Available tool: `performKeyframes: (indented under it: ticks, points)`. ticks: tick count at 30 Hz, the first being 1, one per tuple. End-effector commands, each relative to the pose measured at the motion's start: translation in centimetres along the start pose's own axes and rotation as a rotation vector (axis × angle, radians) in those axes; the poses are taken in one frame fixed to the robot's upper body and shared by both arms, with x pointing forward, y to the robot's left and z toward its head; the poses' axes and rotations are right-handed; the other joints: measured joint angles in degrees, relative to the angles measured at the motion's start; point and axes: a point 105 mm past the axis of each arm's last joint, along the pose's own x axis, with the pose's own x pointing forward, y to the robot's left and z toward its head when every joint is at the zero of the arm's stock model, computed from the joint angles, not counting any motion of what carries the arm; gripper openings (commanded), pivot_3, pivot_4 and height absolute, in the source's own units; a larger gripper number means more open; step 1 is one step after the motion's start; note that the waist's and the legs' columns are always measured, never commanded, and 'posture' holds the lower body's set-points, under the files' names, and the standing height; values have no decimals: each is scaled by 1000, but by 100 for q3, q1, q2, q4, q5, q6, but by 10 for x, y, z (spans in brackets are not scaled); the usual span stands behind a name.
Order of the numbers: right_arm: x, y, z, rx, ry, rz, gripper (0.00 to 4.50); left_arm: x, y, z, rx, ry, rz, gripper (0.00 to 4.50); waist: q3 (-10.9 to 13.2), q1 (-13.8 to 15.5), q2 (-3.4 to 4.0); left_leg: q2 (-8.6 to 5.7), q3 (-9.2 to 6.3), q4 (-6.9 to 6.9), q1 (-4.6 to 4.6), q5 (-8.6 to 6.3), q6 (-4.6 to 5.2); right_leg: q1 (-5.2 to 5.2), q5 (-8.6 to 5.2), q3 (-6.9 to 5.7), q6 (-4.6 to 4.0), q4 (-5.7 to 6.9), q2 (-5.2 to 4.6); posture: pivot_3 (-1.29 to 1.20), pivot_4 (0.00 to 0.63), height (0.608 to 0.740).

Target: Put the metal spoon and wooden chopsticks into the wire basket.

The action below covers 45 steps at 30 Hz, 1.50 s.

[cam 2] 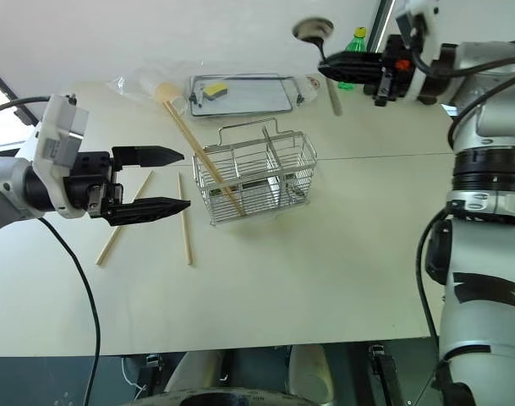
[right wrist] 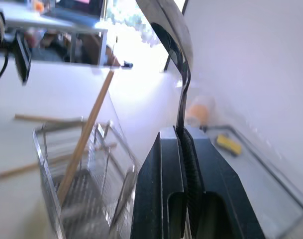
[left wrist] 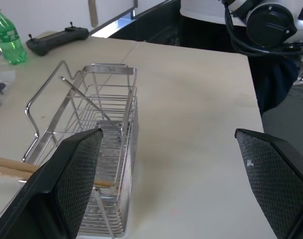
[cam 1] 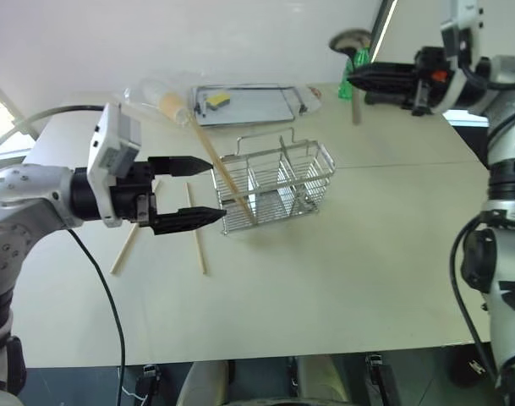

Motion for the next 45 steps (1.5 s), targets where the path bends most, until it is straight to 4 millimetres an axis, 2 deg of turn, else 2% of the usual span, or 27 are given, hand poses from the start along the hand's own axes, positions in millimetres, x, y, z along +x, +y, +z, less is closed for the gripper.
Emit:
performKeyframes:
  ticks: [1,6,10,18,20,24,26,28,30,33,35,40,45]
  points:
    - [6,-7,21,-38,-94,-110,9,-3,2,12,63,-22,13,4500,-1,-6,-2,0,0,0,0,0,0,0,0,0,0,0,0,0,150,709]
    - [24,-1,0,-7,-95,-203,9,-4,4,14,76,-21,19,4500,-5,-23,-7,1,-2,-3,2,0,1,-2,0,-2,0,3,2,0,150,709]
    - [28,4,-13,46,-97,-251,9,-2,5,18,89,-27,21,4500,-4,-29,-7,1,-1,-3,0,1,1,-6,0,-1,0,6,2,0,150,709]
    - [34,6,-18,119,-114,-314,9,-1,6,17,86,-35,25,4500,-4,-38,-7,1,-2,-6,2,1,2,-6,0,-1,0,6,3,0,150,709]
    - [33,8,-16,87,-111,-322,9,-1,7,18,91,-39,34,4500,-4,-37,-7,1,-2,-7,2,1,2,-6,0,-2,0,6,4,0,150,709]
    - [20,9,19,92,-194,-338,9,-2,10,18,93,-39,50,4500,-2,-22,-6,1,-2,-8,-3,1,2,-10,0,-2,0,5,4,0,150,709]
    - [16,14,18,133,-188,-340,9,-1,11,17,93,-41,51,4500,-2,-13,-6,2,-4,-9,-3,1,3,-10,0,-2,0,5,3,0,150,709]
    - [18,29,8,142,-150,-318,9,0,12,17,95,-45,50,4500,-6,-10,-12,2,-4,-10,-2,0,4,-9,0,-3,0,4,3,0,150,709]
    - [21,47,7,173,-157,-287,9,2,13,17,98,-49,46,4500,-11,-13,-23,3,-8,-12,0,-1,5,-6,-1,-7,0,3,4,0,150,709]
    - [21,61,9,235,-178,-265,9,2,14,16,101,-49,40,4500,-6,-39,-13,3,-4,-10,-1,-1,5,-8,-1,-3,-1,3,4,0,150,709]
    - [22,68,0,303,-169,-272,9,3,15,17,106,-52,33,4500,-4,-36,-11,4,-3,-9,0,0,6,-11,-1,-2,-1,5,4,0,150,709]
    - [24,76,-21,356,-137,-304,9,5,16,20,115,-58,18,4500,-8,-3,-19,6,-11,-10,-2,0,6,-8,-2,-6,-3,2,11,0,150,709]
    - [22,67,-36,369,-131,-357,9,7,16,22,117,-60,9,4500,-7,-21,-18,4,-7,-9,-2,0,6,-9,-2,-4,-2,1,9,0,150,709]
